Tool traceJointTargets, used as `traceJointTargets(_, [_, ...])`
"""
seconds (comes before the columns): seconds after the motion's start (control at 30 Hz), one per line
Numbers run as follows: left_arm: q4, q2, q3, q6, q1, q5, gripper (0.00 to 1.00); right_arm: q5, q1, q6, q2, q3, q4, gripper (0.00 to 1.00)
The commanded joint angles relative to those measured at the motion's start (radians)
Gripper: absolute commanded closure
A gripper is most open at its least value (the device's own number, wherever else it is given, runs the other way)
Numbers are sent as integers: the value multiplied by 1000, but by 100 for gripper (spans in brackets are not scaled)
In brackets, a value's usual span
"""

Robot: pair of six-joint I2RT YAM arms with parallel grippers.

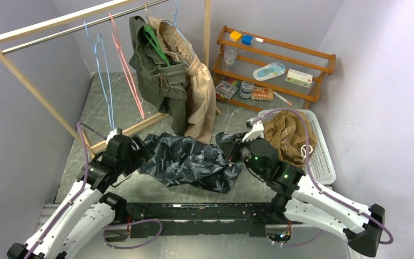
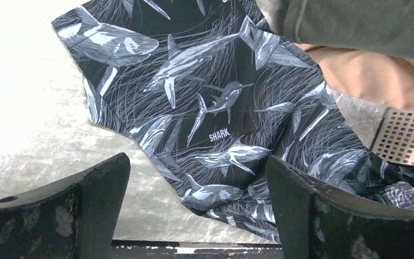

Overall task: Remove the shorts from the hanger
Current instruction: Pick up the shorts at the center of the board.

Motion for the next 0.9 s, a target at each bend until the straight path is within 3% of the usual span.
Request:
traceJointTargets(0.0, [-5, -11, 6, 4, 8, -15, 0, -237, -7, -184, 0, 19, 124, 93])
traceJointTargets(0.1, [-6, -13, 4, -1, 7, -12, 0, -483, -7, -185, 133, 18, 162, 93])
traceJointTargets(0.3, [-23, -28, 7, -15, 7, -13, 1, -436, -7, 4, 297, -109, 218, 83])
traceJointTargets(0.33, [-21, -34, 5, -19, 7, -15, 1, -431, -7, 27, 305, -134, 248, 79])
traceJointTargets(0.4, [-15, -44, -2, -21, 8, -17, 1, -397, -6, 65, 344, -134, 232, 61])
traceJointTargets(0.47, [-11, -49, -4, -18, 7, -17, 1, -367, -7, 84, 383, -106, 168, 57])
traceJointTargets(0.53, [-8, -47, -5, -15, 7, -15, 1, -328, -3, 96, 422, -61, 113, 33])
traceJointTargets(0.57, [-5, -45, -7, -14, 7, -16, 1, -313, 0, 101, 440, -41, 92, 25])
traceJointTargets(0.63, [-2, -36, -7, -12, 7, -12, 1, -278, 21, 97, 473, -4, 57, 20])
traceJointTargets(0.7, [-4, -26, -3, -9, 7, -9, 1, -215, 59, 100, 511, 48, -6, 4])
traceJointTargets(0.87, [-2, -20, -5, -8, 7, -6, 1, -30, 147, 147, 678, 186, -174, 0])
